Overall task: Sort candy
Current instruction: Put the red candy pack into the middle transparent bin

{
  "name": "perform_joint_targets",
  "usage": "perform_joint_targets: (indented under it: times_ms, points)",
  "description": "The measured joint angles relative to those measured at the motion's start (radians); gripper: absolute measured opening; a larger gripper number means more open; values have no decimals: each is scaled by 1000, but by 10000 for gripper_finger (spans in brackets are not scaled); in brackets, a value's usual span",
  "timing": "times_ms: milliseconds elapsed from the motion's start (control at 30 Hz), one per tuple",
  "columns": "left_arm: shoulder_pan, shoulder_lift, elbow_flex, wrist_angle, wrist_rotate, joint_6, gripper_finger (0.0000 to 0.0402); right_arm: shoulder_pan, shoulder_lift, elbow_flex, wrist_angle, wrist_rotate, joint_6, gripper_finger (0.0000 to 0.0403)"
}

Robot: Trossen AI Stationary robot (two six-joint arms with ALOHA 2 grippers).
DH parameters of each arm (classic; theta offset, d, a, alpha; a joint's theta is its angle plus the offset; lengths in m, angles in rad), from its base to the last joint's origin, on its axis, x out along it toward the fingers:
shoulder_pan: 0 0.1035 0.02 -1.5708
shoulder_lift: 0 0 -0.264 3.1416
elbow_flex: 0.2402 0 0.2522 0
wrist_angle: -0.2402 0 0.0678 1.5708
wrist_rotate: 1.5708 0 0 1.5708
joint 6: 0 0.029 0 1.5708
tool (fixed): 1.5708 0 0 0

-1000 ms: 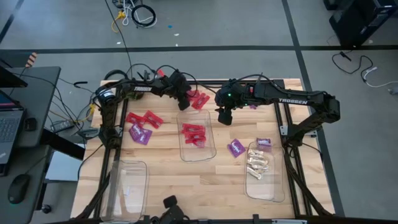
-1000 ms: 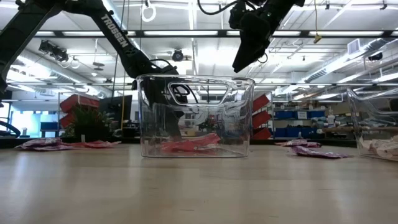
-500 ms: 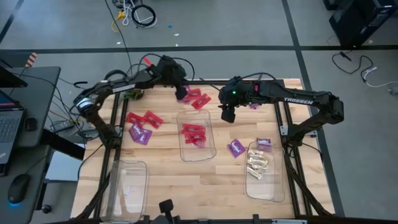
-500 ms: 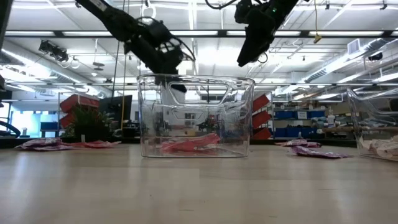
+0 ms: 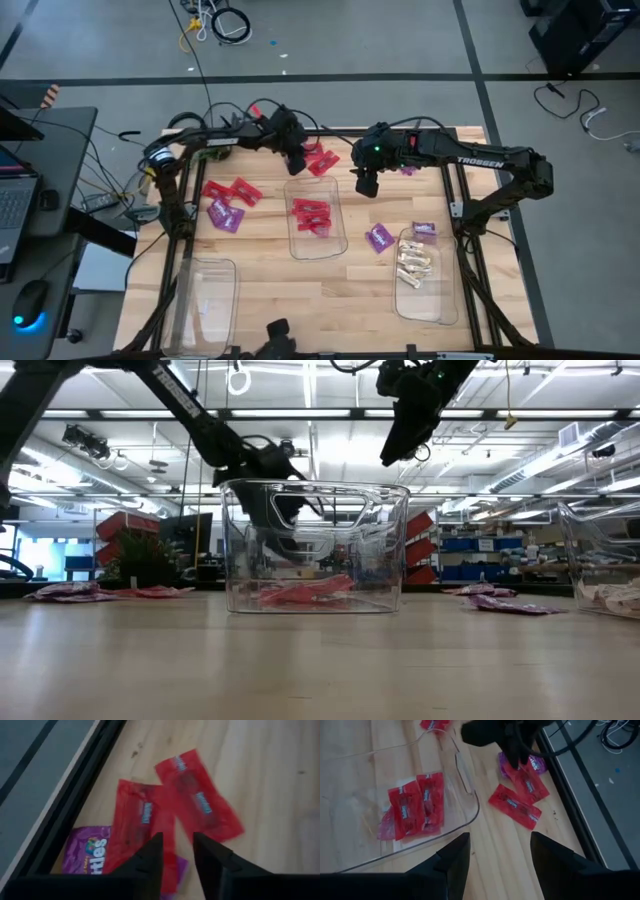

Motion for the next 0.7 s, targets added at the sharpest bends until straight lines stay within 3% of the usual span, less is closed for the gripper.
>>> perform_joint_targets:
  times_ms: [267,567,700]
  points:
    - [27,80,0,43,-44,0,156,0,0,0,0,0,-6,194]
    - [36,149,4,79,-110,-3,156,0,0,0,15,0,-11,192]
    - [38,150,4,77,-118,-3,122,0,0,0,16,0,-11,192]
